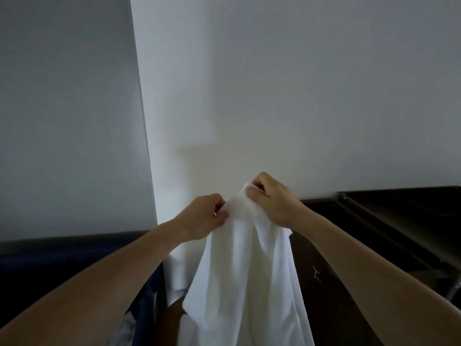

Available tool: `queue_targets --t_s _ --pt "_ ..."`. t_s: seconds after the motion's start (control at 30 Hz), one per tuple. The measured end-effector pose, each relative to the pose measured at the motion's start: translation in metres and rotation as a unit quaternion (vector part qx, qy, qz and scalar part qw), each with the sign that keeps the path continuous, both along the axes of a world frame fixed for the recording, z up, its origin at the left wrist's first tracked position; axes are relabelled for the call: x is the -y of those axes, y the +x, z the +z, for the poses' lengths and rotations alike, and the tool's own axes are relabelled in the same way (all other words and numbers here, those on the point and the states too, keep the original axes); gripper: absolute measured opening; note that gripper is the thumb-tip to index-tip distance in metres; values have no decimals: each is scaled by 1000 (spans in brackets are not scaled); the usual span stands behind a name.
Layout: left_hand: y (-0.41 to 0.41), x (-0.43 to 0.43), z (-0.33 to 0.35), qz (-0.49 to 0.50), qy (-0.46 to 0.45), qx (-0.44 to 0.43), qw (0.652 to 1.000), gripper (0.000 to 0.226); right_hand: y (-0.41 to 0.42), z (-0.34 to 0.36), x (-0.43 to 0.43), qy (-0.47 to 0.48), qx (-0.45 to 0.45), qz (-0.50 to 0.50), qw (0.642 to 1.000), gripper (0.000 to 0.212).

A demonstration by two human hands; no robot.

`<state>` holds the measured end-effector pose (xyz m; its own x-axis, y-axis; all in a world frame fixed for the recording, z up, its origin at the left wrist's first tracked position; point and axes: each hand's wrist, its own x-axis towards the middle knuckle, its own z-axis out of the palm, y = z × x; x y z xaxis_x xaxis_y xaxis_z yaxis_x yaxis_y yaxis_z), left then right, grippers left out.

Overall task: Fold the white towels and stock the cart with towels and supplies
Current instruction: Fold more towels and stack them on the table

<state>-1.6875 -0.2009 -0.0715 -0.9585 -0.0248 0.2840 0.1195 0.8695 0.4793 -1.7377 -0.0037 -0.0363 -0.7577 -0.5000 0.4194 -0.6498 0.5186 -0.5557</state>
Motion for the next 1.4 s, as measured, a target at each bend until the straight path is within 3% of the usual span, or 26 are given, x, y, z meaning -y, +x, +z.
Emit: queue_targets --t_s 0.27,0.5,0.63,0.8,0.9,1.0,1.17,1.3,1.4 --pt "10 50 -30 119 -17 102 987 21 -13 28 -5 -34 -26 -37 998 19" --pt "27 78 -52 67 35 51 996 26 -31 47 -22 -106 -31 -101 989 20" --pt "39 89 -65 47 84 -25 995 55 -43 41 -29 -120 -21 -133 984 21" --pt "47 95 -64 13 15 -144 989 34 -49 37 -37 -129 -13 -164 978 33" --pt "49 97 -57 16 59 -139 989 39 -49 36 -40 -130 -14 -168 977 31" --pt "48 99 -48 64 106 -90 988 14 -48 34 -42 -136 -12 -161 978 35" --pt "48 106 -18 122 174 -133 968 18 -52 32 -48 -144 1 -141 979 24" --pt "49 110 1 126 296 -171 931 17 -51 32 -47 -152 9 -114 982 16" --pt "47 110 5 135 340 -192 911 9 -51 33 -45 -170 22 -100 980 17"
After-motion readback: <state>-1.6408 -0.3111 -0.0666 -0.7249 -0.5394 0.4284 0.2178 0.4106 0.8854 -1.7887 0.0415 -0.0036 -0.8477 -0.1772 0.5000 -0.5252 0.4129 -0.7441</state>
